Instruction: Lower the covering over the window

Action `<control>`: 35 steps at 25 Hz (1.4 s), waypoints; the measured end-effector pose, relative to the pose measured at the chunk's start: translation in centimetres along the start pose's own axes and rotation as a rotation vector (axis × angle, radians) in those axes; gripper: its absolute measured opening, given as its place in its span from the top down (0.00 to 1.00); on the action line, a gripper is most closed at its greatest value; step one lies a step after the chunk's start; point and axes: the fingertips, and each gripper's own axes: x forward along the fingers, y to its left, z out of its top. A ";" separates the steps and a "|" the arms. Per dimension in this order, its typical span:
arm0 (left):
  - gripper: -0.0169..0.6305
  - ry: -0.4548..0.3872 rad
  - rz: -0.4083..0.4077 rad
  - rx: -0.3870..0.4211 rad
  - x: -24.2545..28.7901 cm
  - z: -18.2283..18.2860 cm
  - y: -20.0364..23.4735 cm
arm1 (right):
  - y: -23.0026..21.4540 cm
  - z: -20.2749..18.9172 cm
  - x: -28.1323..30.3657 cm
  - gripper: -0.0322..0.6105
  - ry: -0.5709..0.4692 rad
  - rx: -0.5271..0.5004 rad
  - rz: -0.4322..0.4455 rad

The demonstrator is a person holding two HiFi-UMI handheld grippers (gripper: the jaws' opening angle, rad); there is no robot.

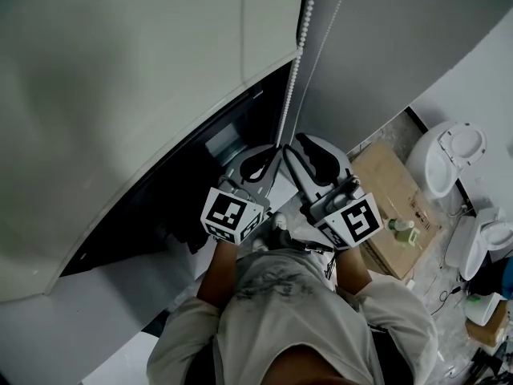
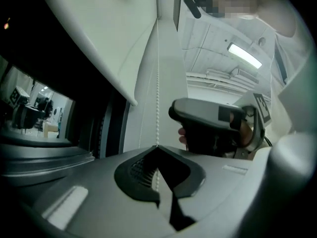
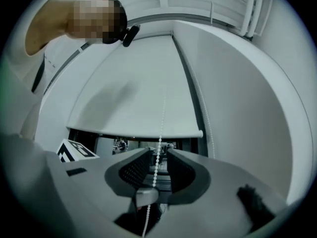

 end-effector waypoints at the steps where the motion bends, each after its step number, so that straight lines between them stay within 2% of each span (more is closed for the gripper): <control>1: 0.96 0.011 -0.001 -0.004 0.0 -0.5 0.0 | 0.0 0.2 0.2 0.77 -0.004 -0.001 0.003; 11: 0.96 0.098 -0.011 -0.029 -0.2 -4.6 -0.2 | -0.3 1.5 2.3 0.76 -0.028 -0.035 0.017; 16: 0.96 0.132 -0.023 -0.052 -0.9 -6.3 -0.6 | -0.2 0.8 3.2 0.76 -0.002 -0.044 0.022; 17: 0.96 0.132 -0.025 -0.055 -1.0 -6.4 -0.7 | -0.2 0.6 3.3 0.79 0.001 -0.041 0.018; 18: 0.96 0.132 -0.025 -0.055 -1.0 -6.4 -0.7 | -0.3 0.5 3.3 0.89 0.001 -0.037 0.014; 19: 0.96 0.132 -0.025 -0.052 -1.0 -6.4 -0.7 | -0.3 0.5 3.4 0.91 0.000 -0.034 0.013; 27: 0.95 0.121 -0.010 -0.035 -1.5 -5.7 -0.6 | -0.4 0.2 3.3 0.91 -0.014 -0.013 0.011; 35: 0.92 0.003 0.010 -0.038 -2.9 -1.1 -0.1 | 0.0 -5.2 2.3 0.91 0.118 0.023 0.005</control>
